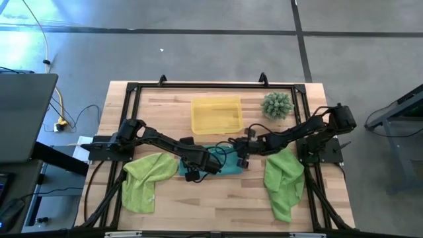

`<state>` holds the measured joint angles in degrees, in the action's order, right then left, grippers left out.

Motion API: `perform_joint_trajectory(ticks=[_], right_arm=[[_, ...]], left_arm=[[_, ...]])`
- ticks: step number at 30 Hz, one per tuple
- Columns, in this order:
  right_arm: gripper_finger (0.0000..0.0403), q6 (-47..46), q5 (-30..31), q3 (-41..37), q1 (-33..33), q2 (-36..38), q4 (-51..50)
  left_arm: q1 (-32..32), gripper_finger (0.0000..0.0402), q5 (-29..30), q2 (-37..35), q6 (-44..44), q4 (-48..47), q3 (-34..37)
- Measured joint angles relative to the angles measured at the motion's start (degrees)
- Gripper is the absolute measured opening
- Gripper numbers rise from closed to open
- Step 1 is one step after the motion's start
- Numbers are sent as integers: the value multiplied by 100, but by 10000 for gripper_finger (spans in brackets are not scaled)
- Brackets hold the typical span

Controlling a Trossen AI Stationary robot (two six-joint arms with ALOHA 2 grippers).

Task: Roll microfiber towels into tight, uniform cylinder then place into a basket
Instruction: Fold the blue microfiber cloth

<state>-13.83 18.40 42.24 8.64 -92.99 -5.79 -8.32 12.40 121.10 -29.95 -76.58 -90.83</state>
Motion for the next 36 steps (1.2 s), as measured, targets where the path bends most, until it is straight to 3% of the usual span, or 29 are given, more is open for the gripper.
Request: perform_joint_trajectory(ticks=[11, 24, 36], right_arm=[[130, 191, -257, 9, -234, -383, 320], [19, 211, -285, 7, -225, -420, 356], [5, 217, -282, 4, -225, -240, 191]], left_arm=[[1, 1, 1, 0, 5, 34, 0], [4, 1, 22, 0, 13, 20, 0], [4, 1, 280, 0, 11, -67, 0]])
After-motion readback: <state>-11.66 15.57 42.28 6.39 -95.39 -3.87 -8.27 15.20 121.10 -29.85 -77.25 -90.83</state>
